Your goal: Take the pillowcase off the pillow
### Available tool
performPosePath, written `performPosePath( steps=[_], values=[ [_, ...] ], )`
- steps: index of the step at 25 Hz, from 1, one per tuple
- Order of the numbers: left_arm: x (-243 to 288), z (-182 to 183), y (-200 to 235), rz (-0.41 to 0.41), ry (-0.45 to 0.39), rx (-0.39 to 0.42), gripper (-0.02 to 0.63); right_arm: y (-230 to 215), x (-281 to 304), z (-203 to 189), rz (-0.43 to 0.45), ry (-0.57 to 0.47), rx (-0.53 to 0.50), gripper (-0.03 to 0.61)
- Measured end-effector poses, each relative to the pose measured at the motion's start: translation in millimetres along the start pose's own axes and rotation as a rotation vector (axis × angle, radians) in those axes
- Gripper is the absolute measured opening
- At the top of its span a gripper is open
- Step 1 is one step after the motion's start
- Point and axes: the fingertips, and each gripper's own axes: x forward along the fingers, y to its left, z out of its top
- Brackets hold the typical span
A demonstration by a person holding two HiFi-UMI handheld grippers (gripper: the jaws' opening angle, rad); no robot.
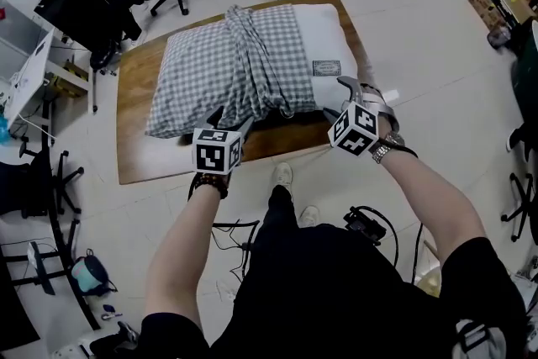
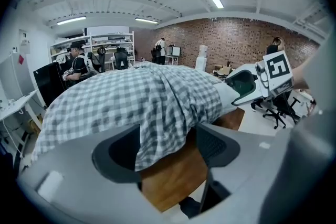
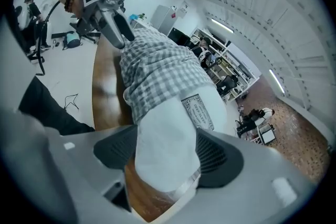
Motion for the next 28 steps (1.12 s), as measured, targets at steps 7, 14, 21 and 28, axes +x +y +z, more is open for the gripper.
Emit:
performPosePath(
  steps=[7,14,21,28],
  values=[
    [26.3,-25.1,31.3,0.145,0.023,-0.05,0.327,-0.4,21.1,4.7,-0.015,0.03,0.052,0.35],
    [51.4,-33.0,49.3,0.192,0.027,-0.139,0.327,-3.4,47.6,9.4,-0.034,0.066,0.088,0.331],
    [54.3,-41.3,78.2,0.209,0.086,-0.171,0.09,-13.4,58.7,8.5,-0.041,0.084,0.093,0.125],
    [21.9,-31.6,106.3,0.239,0.055,-0.197,0.015,-37.1,41.1,1.8,-0.06,0.046,0.121,0.026]
  ],
)
